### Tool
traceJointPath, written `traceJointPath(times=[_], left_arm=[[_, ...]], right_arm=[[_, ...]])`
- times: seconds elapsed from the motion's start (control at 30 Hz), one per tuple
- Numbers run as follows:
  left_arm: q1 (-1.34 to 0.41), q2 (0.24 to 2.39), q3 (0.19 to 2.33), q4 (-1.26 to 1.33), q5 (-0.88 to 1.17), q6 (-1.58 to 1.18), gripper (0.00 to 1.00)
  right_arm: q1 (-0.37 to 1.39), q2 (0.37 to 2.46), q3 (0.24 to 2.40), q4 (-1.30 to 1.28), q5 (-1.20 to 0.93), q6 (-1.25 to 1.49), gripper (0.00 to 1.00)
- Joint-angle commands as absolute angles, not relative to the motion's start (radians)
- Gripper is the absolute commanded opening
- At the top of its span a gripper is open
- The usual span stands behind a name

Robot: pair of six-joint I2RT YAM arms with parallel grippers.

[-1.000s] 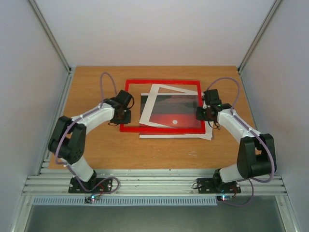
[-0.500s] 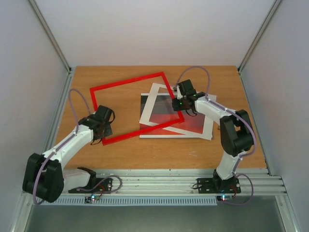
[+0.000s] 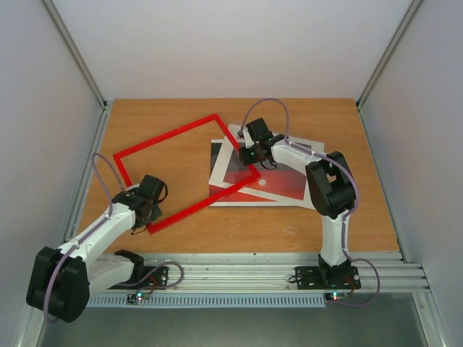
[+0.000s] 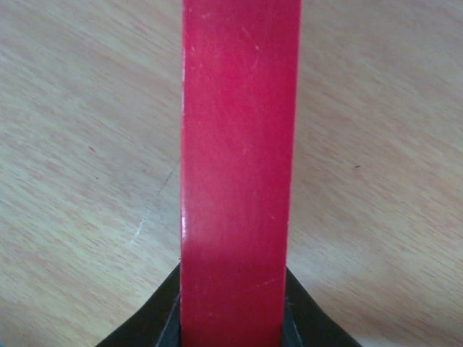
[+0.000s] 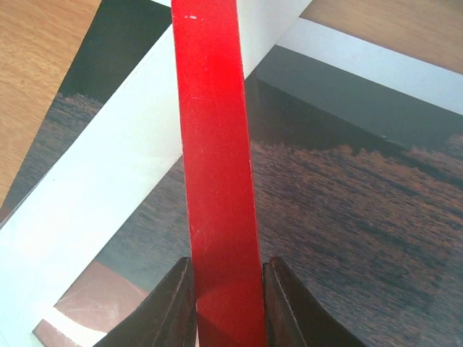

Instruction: Take the photo out of the frame

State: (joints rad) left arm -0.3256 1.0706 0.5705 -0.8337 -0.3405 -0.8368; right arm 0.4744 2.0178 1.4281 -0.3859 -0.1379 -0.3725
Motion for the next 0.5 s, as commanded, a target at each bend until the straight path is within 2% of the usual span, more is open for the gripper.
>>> traceJointPath(times=[0.0,0.1,0.2,0.47], left_arm=[[-0.302,1.049,0.55,-0.735,-0.338,-0.978,0.01],[-0.253,1.046,0.518,-0.702,-0.3,-0.989,0.0],[-0.21,1.04,0.495,-0.682,-0.277,-0.991,0.01],[-0.126,1.002,0.481,-0.675,-0.28,-1.013,0.01]], right_arm=[[0.48,2.009,1.461,-0.345,-0.171,-0.307,0.28],[0.48,1.98,1.445,-0.356,-0.166,-0.321,0.32],[0.479,1.938,1.41,-0.355,-0.146,-0.337,0.41],[0.463,1.832,1.32,-0.362,-0.116,-0.329,0.56]])
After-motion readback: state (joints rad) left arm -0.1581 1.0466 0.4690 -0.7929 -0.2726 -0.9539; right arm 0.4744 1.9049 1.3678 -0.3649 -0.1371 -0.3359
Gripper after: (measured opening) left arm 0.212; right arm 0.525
